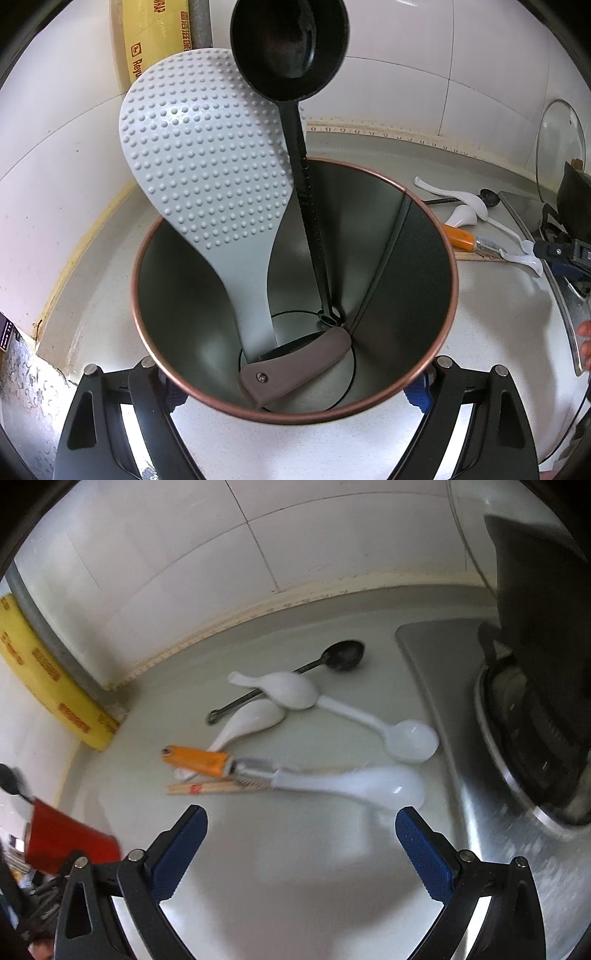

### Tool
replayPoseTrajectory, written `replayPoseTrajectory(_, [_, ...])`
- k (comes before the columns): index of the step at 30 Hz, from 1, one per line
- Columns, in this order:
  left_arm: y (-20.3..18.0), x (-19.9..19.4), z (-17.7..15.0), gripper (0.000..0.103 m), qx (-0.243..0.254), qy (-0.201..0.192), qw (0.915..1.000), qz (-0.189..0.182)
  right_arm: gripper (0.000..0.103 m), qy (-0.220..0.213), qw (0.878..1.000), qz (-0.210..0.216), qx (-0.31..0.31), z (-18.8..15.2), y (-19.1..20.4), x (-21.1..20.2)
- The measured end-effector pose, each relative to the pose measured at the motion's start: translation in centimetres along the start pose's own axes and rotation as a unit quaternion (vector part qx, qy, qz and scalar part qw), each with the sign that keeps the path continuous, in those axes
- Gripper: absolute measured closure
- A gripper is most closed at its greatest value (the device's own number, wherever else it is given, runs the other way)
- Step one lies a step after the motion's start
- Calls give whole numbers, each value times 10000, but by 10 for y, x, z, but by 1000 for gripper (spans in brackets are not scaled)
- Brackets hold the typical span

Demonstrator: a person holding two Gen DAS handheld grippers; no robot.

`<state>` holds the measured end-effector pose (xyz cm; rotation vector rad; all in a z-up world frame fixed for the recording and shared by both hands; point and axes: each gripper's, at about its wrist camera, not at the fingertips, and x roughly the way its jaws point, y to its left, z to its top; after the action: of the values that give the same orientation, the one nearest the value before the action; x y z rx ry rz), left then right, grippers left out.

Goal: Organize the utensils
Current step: 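Move the open right gripper toward the large white spoon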

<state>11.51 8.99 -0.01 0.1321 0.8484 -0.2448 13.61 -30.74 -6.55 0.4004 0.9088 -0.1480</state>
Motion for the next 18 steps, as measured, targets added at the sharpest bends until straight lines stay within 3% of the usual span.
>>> replayPoseTrajectory(4, [1,-2,-1,13,-35,-10,10000,-29,0,187,9994,-260,-163,11,-5,10])
replayPoseTrajectory(11, [7,-3,-2,13,-85,-7,9999,-70,0,323,9962,-711,379,24,-26,30])
replayPoseTrajectory(18, [9,-3,-1,13,-82,-6,9999,-78,0,423,9887,-1434,84,35,-21,52])
